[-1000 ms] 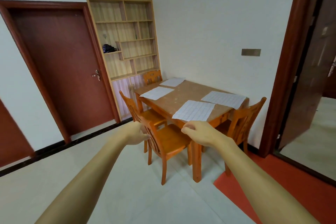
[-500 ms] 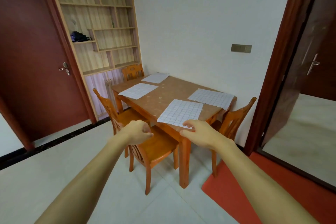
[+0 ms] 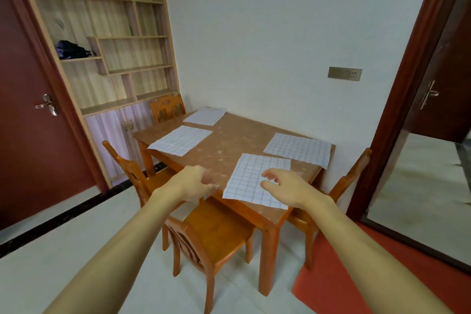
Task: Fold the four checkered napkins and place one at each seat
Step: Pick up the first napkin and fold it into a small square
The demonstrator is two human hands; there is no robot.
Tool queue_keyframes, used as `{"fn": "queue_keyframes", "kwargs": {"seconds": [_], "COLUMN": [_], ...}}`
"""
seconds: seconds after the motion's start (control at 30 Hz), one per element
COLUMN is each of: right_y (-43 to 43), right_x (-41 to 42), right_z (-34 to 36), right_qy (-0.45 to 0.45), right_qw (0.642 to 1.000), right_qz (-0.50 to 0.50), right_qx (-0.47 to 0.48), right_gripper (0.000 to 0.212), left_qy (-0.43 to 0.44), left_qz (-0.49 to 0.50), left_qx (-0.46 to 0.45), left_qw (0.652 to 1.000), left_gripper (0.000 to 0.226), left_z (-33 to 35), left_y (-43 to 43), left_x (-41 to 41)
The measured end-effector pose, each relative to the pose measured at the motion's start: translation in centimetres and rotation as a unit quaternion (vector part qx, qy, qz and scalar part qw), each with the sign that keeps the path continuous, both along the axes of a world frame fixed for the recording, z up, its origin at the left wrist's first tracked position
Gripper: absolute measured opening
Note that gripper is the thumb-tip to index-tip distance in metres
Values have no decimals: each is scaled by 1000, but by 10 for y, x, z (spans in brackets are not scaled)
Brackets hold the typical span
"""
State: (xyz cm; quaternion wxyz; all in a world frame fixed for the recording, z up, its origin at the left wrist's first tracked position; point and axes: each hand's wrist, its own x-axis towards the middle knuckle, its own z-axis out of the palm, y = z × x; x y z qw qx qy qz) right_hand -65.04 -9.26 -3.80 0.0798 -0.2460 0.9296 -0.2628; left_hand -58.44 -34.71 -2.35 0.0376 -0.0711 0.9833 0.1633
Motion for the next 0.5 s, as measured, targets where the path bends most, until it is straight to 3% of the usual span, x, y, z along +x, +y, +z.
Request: {"fn": "queue_keyframes", "kwargs": {"seconds": [0.5], "right_y": [-54], "right_x": [-189], "right_z": [-20], "right_qy": [9], "right_qw": [1000], "right_qz": [-5], "right_qx": [10], "right_gripper": [50], "left_qy": [-13], "left_qz": [-53], "left_qx": [-19], "left_qw": [998], "left_gripper": [25], "left_z": [-29], "left_y": [-52], "left_x": [-217]}}
